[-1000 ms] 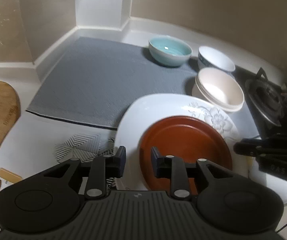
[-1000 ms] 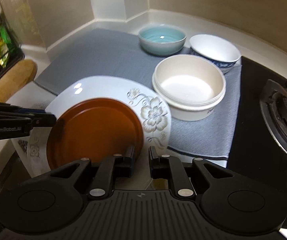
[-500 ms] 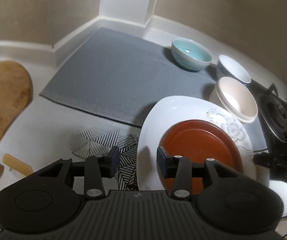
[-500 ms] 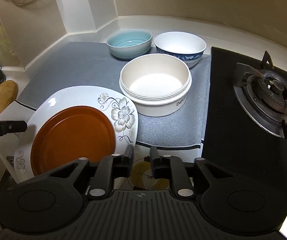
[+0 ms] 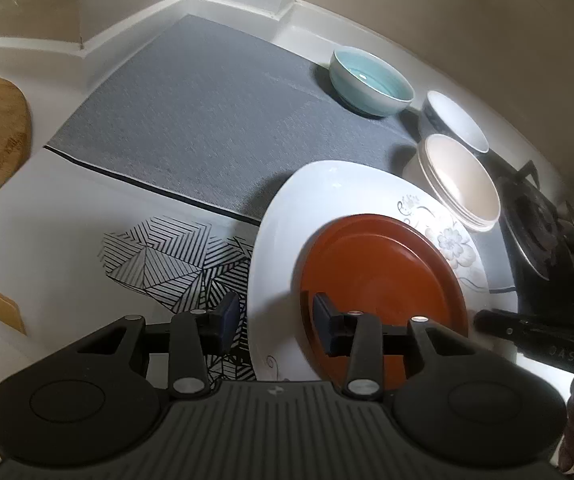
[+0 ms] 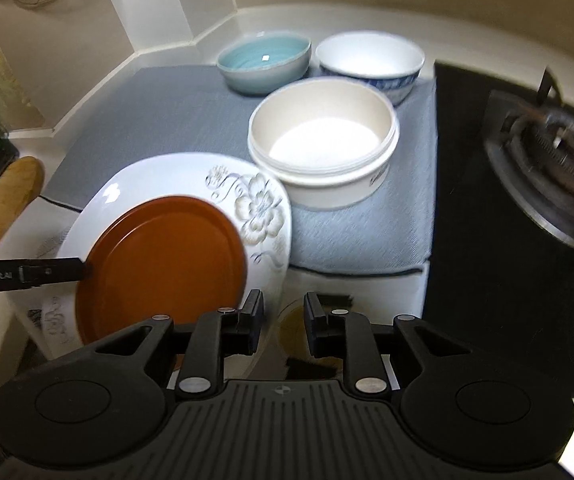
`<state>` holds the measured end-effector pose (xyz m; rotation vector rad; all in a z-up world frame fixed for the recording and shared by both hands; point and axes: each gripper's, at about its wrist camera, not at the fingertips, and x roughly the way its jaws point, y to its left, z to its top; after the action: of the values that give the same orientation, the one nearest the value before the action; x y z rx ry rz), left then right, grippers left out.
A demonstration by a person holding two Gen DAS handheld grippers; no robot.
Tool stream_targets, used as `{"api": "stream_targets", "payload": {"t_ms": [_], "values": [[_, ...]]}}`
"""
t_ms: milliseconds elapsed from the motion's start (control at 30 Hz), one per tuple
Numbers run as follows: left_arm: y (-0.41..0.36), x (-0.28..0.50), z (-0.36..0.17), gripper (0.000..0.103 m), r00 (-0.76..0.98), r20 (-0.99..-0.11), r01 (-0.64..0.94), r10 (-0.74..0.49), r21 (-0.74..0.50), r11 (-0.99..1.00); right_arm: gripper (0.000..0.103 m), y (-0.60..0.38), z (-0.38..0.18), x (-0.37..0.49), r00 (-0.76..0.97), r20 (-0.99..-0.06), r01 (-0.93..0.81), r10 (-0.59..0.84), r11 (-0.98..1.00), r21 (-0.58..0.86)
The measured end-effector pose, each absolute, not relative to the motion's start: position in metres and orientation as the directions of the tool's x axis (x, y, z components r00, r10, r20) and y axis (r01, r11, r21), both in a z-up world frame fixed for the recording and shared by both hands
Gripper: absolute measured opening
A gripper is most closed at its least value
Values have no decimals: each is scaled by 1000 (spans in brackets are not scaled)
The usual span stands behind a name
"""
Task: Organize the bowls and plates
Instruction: 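Open the left gripper and release the terracotta plate on the stack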
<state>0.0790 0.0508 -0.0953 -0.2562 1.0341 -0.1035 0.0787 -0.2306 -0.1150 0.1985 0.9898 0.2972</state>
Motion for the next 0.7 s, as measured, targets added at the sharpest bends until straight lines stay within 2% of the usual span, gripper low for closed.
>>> {"api": "stream_targets", "payload": {"t_ms": [100, 333, 700], "values": [[52, 80, -98, 37, 501, -836, -30, -224, -276, 961, 24, -229, -118, 80, 491, -794, -157, 358, 933, 323], [54, 83, -102, 36, 491, -835, -9, -250, -292, 956, 24, -225, -124, 82, 448, -798, -144, 404, 913, 382], [63, 87, -103, 29, 490, -826, 25, -277, -305, 952, 21, -222, -124, 80, 467, -794, -149, 390, 919, 365]]}}
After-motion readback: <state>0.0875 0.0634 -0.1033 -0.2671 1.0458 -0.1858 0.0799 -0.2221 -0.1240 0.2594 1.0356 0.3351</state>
